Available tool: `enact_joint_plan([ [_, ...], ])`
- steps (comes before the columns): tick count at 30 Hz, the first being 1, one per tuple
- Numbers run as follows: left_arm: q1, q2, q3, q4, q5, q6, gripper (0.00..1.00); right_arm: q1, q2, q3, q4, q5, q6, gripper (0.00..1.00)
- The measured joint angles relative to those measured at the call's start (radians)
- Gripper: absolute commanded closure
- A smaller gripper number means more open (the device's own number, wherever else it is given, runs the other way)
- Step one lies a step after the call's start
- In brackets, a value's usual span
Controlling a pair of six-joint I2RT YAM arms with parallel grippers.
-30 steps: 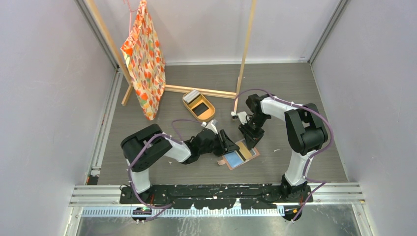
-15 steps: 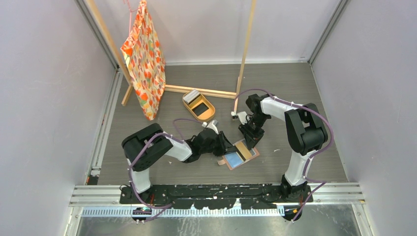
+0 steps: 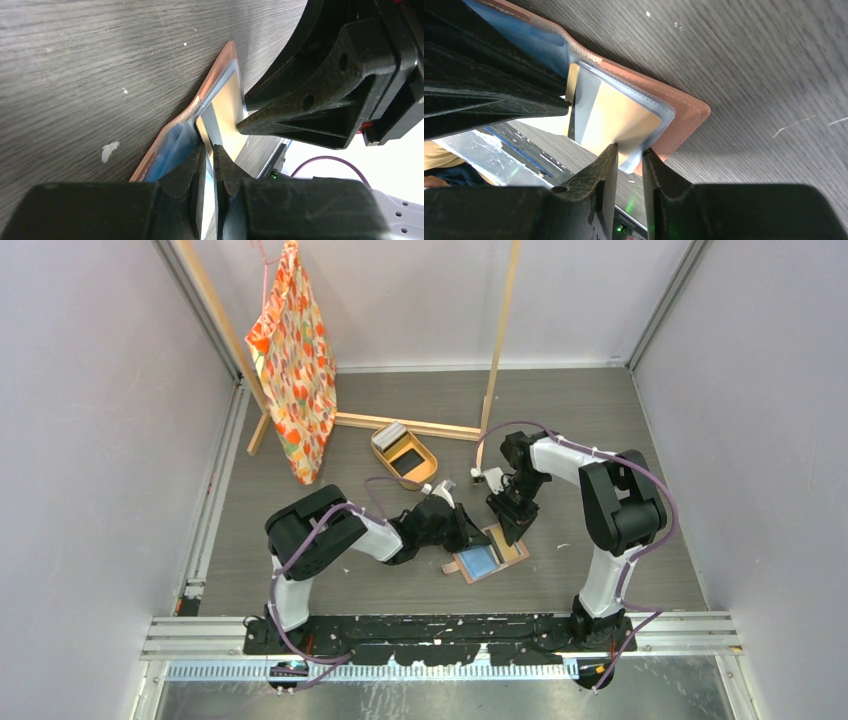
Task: Put the credit cards into the card holder
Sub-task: Insert the credit card into the card holder.
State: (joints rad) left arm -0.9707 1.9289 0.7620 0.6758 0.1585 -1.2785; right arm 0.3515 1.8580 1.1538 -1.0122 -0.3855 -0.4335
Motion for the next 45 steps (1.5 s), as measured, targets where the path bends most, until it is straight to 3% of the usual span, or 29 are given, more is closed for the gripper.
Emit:
enact_joint_plan([
  [8,0.000,0.014,0.005,0.023,0.009,-0.004,0.79,-0.003,-0.002,0.007,-0.016,-0.016,0.000,0.61],
  [16,-0.003,-0.041,-0.053,0.024,0.007,0.019,0.77,-0.047,-0.092,0.007,-0.014,-0.067,-0.008,0.60],
  [19,-0.003,-0.084,-0.072,-0.008,0.006,0.045,0.80,-0.053,-0.116,0.008,-0.014,-0.071,-0.016,0.63],
  [23,-0.005,-0.145,-0.090,-0.038,0.001,0.069,0.86,-0.055,-0.118,0.008,-0.013,-0.056,-0.019,0.79],
  [27,-0.014,-0.165,-0.093,-0.058,-0.002,0.082,0.89,-0.055,-0.106,0.008,-0.013,-0.017,-0.018,0.88],
  [45,-0.081,-0.025,-0.007,-0.048,0.002,0.055,0.93,-0.036,0.008,0.008,-0.016,0.036,-0.015,0.91],
])
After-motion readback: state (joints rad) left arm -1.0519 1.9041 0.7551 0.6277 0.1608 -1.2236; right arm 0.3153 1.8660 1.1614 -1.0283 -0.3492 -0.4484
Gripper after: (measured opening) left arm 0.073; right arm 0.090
